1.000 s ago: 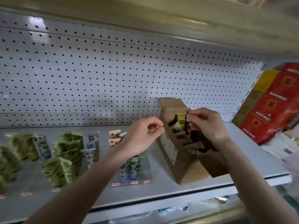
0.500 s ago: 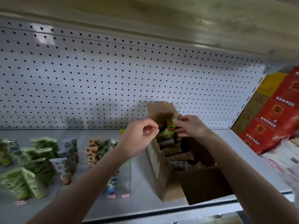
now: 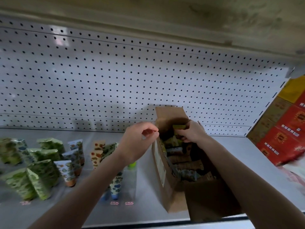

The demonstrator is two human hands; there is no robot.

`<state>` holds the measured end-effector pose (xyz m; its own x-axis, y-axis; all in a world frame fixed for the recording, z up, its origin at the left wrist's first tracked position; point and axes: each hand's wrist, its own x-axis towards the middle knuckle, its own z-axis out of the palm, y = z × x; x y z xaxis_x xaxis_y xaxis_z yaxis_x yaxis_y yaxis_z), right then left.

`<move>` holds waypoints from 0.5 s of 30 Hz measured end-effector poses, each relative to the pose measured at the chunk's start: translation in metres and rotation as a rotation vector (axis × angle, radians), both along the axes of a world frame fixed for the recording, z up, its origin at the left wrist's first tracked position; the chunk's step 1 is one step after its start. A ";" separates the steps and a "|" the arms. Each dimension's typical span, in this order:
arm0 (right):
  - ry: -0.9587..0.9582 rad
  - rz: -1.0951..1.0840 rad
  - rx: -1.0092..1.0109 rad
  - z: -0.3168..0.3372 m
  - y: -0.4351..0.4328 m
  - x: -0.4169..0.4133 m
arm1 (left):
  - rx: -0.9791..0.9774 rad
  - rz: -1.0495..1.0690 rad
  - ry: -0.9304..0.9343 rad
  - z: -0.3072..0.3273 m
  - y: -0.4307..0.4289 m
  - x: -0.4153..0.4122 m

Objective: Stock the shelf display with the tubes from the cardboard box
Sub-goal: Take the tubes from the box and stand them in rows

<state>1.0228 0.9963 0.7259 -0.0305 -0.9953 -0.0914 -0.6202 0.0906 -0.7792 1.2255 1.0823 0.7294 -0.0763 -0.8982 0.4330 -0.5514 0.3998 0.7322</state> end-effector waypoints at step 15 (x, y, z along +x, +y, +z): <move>-0.396 0.062 -0.518 0.090 0.065 0.014 | 0.000 -0.072 0.135 0.026 0.009 0.020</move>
<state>1.0368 1.0616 0.8162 -0.0340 -0.9125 0.4077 -0.2696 -0.3845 -0.8829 1.2459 1.0910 0.7549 -0.0813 -0.8925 0.4436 -0.4174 0.4346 0.7980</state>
